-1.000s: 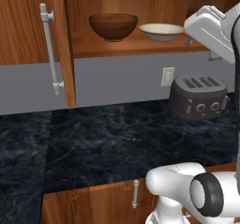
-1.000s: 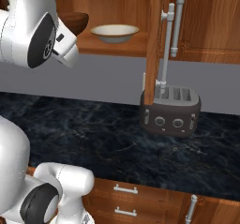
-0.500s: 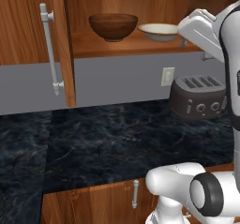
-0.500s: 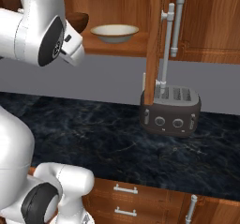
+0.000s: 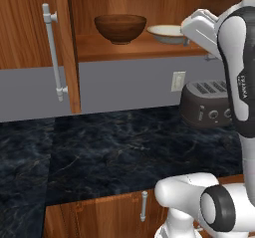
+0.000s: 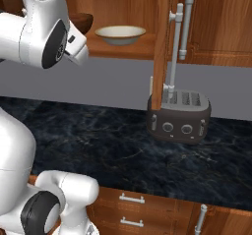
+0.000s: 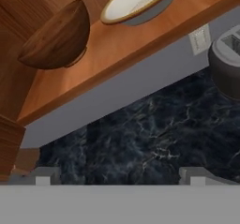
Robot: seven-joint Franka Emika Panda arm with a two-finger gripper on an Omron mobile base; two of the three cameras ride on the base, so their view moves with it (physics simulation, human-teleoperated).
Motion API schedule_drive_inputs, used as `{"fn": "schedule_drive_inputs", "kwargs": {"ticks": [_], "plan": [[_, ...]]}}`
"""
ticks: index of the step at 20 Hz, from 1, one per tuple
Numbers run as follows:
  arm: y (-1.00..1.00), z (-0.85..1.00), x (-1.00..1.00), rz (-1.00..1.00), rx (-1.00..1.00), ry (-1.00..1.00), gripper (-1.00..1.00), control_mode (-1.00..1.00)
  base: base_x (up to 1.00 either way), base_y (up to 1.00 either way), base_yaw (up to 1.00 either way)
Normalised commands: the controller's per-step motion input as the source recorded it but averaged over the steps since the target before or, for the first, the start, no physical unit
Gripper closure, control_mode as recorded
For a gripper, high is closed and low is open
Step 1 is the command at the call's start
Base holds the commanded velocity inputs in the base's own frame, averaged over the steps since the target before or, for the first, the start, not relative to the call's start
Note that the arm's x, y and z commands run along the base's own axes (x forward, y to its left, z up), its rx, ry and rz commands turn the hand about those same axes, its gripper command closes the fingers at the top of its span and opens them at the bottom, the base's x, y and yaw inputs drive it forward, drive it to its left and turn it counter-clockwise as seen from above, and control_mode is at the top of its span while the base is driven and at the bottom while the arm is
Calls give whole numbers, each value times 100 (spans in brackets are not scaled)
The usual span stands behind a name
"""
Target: Move the bowls from the cabinet to the plates on the dining table.
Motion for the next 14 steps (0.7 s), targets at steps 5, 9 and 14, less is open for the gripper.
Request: {"fn": "schedule_drive_inputs", "kwargs": {"ticks": [5, 9, 14], "plan": [[21, 20, 19, -5, 0, 0, -100, -100, 0, 0, 0], [12, 0, 25, -7, 0, -5, -100, -100, 0, 0, 0], [5, -6, 22, -9, 0, -21, -100, -100, 0, 0, 0]]}}
